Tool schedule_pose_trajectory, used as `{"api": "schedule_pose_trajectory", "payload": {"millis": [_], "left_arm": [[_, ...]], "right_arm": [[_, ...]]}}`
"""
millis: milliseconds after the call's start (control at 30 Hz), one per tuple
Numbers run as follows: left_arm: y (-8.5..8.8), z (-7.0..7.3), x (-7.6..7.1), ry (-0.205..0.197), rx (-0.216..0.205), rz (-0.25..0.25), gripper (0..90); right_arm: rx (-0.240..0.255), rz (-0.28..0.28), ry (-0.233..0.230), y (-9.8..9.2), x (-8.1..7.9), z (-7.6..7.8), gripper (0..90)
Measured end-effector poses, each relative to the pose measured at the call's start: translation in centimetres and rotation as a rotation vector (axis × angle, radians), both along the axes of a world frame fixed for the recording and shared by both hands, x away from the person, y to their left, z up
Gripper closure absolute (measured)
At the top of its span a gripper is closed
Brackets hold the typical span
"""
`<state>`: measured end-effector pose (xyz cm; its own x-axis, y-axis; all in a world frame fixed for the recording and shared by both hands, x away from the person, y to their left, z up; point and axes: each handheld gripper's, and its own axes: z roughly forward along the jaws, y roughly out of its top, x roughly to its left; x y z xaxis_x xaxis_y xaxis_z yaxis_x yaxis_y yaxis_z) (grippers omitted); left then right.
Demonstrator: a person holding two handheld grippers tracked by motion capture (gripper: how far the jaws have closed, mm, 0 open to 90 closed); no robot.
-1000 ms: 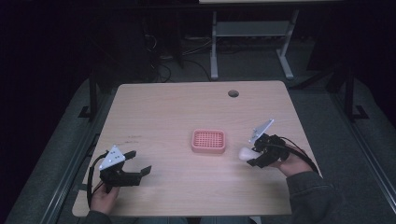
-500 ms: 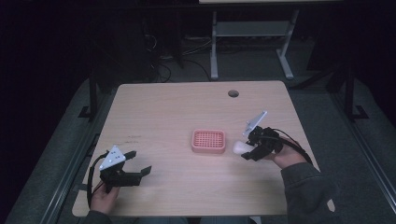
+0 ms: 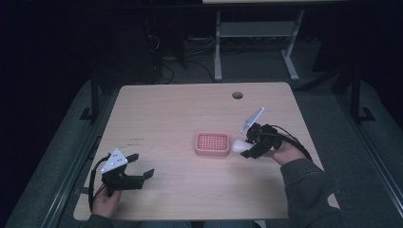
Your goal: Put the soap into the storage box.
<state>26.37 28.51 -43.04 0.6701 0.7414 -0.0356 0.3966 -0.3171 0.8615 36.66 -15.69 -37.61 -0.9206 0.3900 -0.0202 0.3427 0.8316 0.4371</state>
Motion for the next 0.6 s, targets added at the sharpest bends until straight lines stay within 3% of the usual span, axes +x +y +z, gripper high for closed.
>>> {"api": "schedule_pose_trajectory", "payload": {"millis": [67,600], "left_arm": [[0.1,0.0,0.0,-0.001,-0.001,0.003,14.5],[0.1,0.0,0.1,-0.002,0.0,0.001,14.4]], "right_arm": [[-0.016,0.008,0.003,0.4,0.3,-0.1,48.6],[-0.001,0.038,0.007,2.5,2.0,0.3,48.6]]}}
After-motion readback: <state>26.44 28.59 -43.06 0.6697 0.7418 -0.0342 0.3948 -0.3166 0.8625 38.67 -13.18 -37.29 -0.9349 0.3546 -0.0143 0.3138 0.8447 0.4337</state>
